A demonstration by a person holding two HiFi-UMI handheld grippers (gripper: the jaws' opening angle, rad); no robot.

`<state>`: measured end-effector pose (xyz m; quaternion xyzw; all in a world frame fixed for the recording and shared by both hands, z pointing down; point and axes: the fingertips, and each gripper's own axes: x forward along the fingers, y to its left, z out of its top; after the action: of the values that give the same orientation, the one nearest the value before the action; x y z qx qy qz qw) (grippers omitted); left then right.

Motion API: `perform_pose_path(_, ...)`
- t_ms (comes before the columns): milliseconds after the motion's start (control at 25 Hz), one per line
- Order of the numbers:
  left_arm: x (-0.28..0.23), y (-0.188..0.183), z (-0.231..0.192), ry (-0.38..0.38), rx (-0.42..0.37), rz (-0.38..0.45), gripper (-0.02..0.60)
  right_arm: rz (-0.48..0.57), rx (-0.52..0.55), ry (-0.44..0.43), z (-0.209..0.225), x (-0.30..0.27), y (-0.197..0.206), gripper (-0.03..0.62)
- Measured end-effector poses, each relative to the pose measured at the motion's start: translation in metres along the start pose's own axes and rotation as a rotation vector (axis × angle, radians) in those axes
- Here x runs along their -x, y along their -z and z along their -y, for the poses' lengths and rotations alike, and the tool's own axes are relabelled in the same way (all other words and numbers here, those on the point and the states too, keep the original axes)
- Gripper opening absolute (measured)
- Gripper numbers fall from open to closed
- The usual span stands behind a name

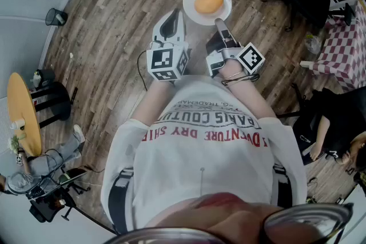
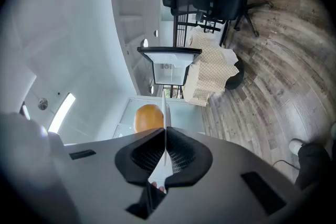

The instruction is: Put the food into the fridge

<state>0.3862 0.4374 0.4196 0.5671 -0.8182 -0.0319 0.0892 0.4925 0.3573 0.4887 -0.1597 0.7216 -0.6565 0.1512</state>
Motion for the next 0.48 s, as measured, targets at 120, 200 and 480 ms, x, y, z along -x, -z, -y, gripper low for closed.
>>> perform_pose_path(120,-0.003,-0.001,-0.002,0.001,-0.001,0.0,0.035,-0.001,-0.001,0.004,0.0,-0.003,-0.001,0.029)
perform_pose_path(200,-0.005,-0.002,-0.003,0.002,-0.001,-0.001,0.035,-0.005,-0.004,-0.001,-0.002,-0.007,-0.001,0.029)
perform_pose_path(480,-0.015,0.0,-0.014,-0.003,0.001,-0.012,0.032,-0.01,-0.014,0.015,0.003,-0.02,-0.002,0.029)
